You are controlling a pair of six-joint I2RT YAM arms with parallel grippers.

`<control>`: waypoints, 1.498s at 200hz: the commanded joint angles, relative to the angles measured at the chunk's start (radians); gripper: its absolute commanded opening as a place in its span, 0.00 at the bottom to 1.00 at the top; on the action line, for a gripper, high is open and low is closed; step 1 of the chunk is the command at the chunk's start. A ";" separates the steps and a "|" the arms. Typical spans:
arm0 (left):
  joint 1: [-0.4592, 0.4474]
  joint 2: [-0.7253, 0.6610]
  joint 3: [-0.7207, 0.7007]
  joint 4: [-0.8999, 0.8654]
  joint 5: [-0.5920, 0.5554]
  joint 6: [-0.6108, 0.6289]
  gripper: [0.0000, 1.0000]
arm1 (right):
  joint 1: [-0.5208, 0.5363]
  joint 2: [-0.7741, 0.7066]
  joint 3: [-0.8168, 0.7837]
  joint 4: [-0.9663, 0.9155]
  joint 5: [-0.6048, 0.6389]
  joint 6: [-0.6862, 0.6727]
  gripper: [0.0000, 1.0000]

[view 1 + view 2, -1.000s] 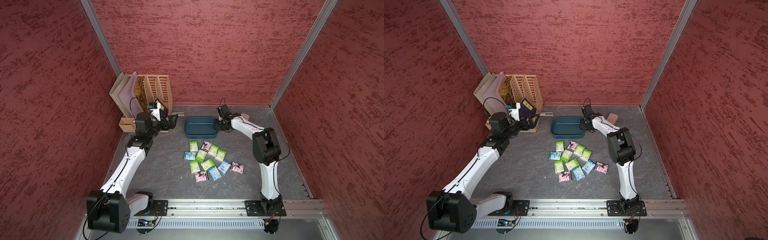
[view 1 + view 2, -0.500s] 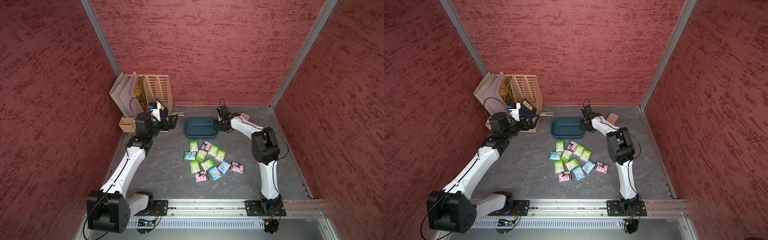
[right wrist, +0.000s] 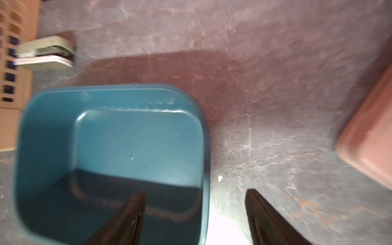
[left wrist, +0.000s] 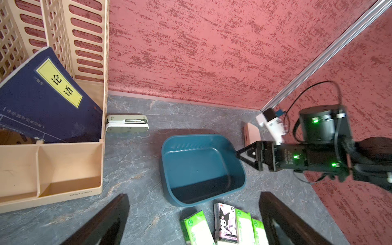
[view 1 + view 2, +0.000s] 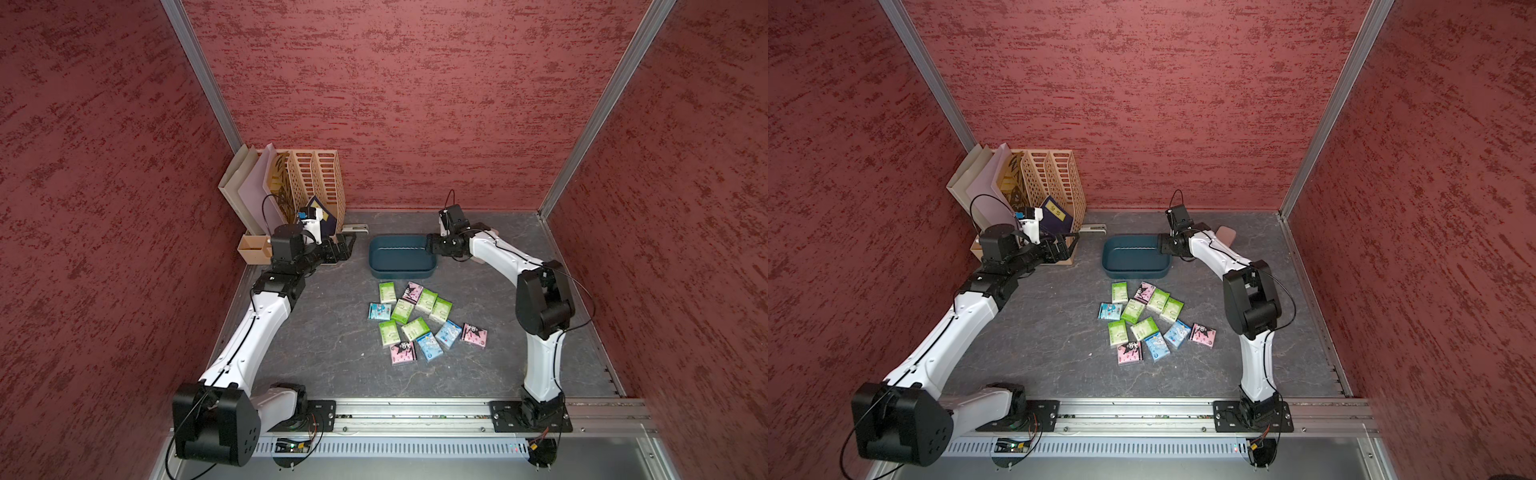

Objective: Put the pocket tissues into the storage box
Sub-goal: Place the storage box at the center of the board, then pick up the pocket tissues from the center of the board.

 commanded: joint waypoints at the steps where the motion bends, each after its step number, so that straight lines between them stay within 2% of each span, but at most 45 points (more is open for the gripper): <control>1: -0.004 0.014 0.057 -0.209 -0.010 0.094 1.00 | 0.002 -0.117 -0.051 0.035 0.036 -0.062 0.81; 32: -0.006 0.034 0.090 -0.436 -0.032 0.123 1.00 | -0.004 -0.202 -0.120 0.039 0.018 -0.097 0.81; 61: -0.040 0.070 0.075 -0.539 -0.028 0.111 1.00 | -0.016 -0.223 -0.126 0.019 -0.041 -0.105 0.79; 85: -0.077 0.116 0.024 -0.519 -0.036 0.105 0.85 | -0.015 -0.254 -0.155 0.060 -0.080 -0.123 0.79; 110: -0.127 0.183 0.001 -0.485 -0.052 0.075 0.83 | -0.015 -0.261 -0.151 0.053 -0.111 -0.145 0.77; 134: -0.188 0.267 0.013 -0.483 -0.104 0.056 0.87 | -0.015 -0.260 -0.148 0.030 -0.105 -0.129 0.78; 157: -0.210 0.364 0.029 -0.493 -0.125 0.048 0.87 | -0.015 -0.272 -0.175 0.046 -0.136 -0.140 0.81; 203: -0.260 0.485 0.056 -0.493 -0.120 0.054 0.76 | -0.016 -0.266 -0.184 0.029 -0.134 -0.153 0.75; 215: -0.269 0.501 0.061 -0.492 -0.116 0.055 0.70 | -0.015 -0.265 -0.189 0.032 -0.134 -0.151 0.74; 246: -0.279 0.519 0.061 -0.492 -0.108 0.058 0.69 | -0.016 -0.265 -0.195 0.034 -0.139 -0.151 0.70; 260: -0.279 0.524 0.059 -0.491 -0.098 0.057 0.62 | -0.016 -0.264 -0.195 0.032 -0.139 -0.152 0.70; 282: -0.279 0.535 0.052 -0.484 -0.088 0.051 0.42 | -0.016 -0.263 -0.198 0.028 -0.138 -0.157 0.69; 289: -0.280 0.539 0.053 -0.482 -0.085 0.049 0.38 | -0.016 -0.263 -0.197 0.025 -0.136 -0.157 0.69; 299: -0.281 0.546 0.051 -0.479 -0.081 0.047 0.38 | -0.016 -0.264 -0.197 0.023 -0.136 -0.159 0.69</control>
